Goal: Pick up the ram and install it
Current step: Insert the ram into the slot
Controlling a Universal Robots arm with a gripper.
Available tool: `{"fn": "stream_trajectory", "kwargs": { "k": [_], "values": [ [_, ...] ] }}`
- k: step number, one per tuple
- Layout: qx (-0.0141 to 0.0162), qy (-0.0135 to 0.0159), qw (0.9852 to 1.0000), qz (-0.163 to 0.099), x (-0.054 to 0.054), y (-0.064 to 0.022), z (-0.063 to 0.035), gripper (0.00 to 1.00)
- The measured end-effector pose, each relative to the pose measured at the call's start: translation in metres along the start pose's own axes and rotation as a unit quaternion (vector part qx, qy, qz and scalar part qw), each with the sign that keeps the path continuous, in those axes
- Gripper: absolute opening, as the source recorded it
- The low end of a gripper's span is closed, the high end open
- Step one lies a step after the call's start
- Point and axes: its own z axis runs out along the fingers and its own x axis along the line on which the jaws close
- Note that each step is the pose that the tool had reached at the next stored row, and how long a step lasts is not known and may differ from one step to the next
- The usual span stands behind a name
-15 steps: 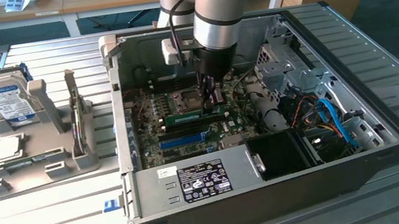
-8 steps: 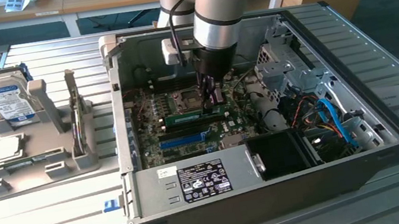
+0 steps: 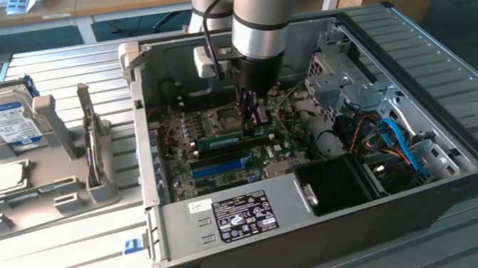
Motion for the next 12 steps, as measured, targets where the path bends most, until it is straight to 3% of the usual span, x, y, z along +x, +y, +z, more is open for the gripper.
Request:
{"fn": "stream_trajectory", "kwargs": {
  "k": [12],
  "values": [
    [0.0005,0.0001,1.0,-0.002,0.0001,0.0039,0.0003,0.12]
  ]
}}
